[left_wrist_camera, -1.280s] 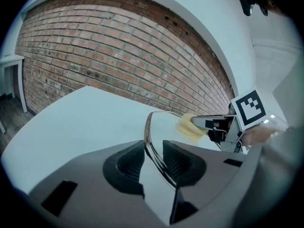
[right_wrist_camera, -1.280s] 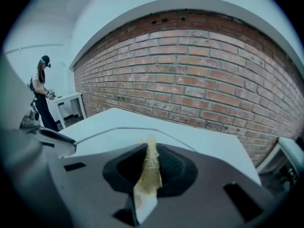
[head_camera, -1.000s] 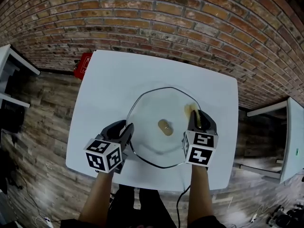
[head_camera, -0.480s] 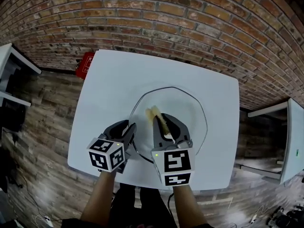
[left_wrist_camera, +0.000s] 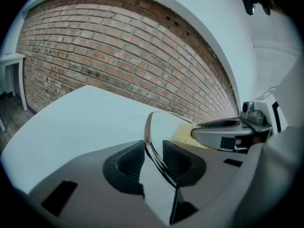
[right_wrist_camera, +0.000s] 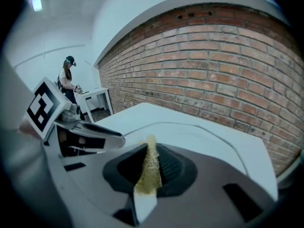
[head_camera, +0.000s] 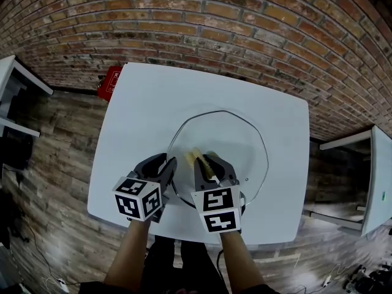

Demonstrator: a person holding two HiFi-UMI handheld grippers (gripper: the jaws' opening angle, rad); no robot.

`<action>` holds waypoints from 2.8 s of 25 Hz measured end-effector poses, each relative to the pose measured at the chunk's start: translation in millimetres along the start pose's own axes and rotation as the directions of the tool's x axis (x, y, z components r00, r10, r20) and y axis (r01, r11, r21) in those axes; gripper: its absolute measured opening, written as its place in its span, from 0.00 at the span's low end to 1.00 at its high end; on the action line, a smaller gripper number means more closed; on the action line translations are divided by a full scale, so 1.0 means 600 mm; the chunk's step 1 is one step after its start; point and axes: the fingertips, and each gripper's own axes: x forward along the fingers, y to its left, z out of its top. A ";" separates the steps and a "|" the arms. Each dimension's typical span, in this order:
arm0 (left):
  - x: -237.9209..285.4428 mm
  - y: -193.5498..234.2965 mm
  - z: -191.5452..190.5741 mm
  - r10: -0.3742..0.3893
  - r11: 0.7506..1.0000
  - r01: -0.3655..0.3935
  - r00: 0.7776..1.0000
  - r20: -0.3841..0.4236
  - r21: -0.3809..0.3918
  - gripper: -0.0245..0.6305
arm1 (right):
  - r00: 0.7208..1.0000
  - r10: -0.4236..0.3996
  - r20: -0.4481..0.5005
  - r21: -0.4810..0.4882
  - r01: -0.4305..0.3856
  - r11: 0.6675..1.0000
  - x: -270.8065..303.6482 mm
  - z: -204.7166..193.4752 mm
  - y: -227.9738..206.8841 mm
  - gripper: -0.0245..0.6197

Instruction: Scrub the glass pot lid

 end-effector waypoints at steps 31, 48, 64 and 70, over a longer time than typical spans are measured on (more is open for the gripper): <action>0.001 -0.001 0.001 -0.003 1.000 0.003 1.000 -0.006 0.001 0.22 | 0.993 0.115 0.030 0.041 -0.116 0.992 -0.069 -0.001 0.075 0.13; 0.000 -0.001 0.000 -0.001 1.000 0.001 1.000 -0.012 0.010 0.22 | 0.978 -0.163 -0.132 0.047 0.171 0.984 -0.103 -0.109 -0.118 0.13; -0.001 0.000 0.000 0.003 1.000 -0.003 1.000 -0.011 0.014 0.23 | 0.997 -0.029 0.069 0.048 0.026 0.999 -0.135 -0.010 -0.008 0.13; 0.002 -0.001 0.001 0.004 1.000 -0.004 1.000 -0.010 0.013 0.22 | 0.992 0.123 0.026 0.009 -0.124 0.992 -0.103 -0.019 0.096 0.13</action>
